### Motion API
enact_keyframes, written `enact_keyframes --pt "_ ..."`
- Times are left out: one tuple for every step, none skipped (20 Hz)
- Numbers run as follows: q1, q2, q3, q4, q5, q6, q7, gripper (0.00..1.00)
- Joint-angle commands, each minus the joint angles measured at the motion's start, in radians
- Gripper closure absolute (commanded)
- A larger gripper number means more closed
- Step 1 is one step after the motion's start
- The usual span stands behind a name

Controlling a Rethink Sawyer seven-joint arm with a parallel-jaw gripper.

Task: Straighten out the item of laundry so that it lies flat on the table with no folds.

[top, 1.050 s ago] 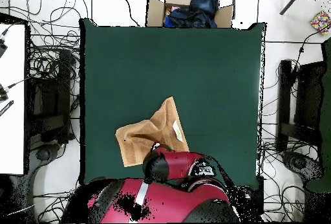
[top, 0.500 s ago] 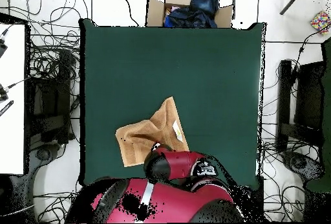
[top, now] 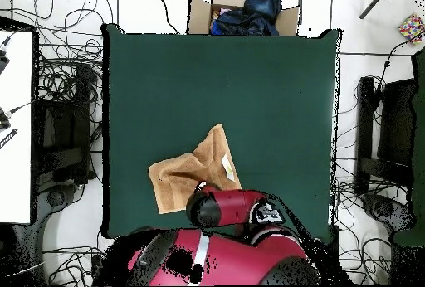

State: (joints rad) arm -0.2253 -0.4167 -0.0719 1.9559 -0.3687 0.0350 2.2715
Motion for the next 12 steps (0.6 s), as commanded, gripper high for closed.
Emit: enact_keyframes --pt "-0.108 0.128 0.104 -0.296 -0.059 0.085 -0.097 1.0" --pt "-0.121 0.124 0.117 -0.302 -0.071 0.101 -0.108 1.0" --pt "-0.134 0.12 0.129 -0.309 -0.082 0.116 -0.118 1.0" --pt "-0.146 0.117 0.141 -0.317 -0.094 0.136 -0.127 1.0" --pt "-0.157 0.113 0.151 -0.322 -0.102 0.151 -0.135 1.0" --pt "-0.163 0.109 0.158 -0.325 -0.112 0.16 -0.137 1.0" --pt "-0.168 0.105 0.164 -0.33 -0.122 0.172 -0.138 1.0" --pt "-0.173 0.102 0.168 -0.333 -0.133 0.178 -0.135 1.0" --pt "-0.177 0.098 0.173 -0.336 -0.145 0.184 -0.132 1.0" --pt "-0.181 0.094 0.178 -0.338 -0.159 0.19 -0.124 1.0" --pt "-0.189 0.09 0.185 -0.34 -0.167 0.193 -0.129 1.0" --pt "-0.193 0.086 0.186 -0.343 -0.174 0.193 -0.123 1.0"
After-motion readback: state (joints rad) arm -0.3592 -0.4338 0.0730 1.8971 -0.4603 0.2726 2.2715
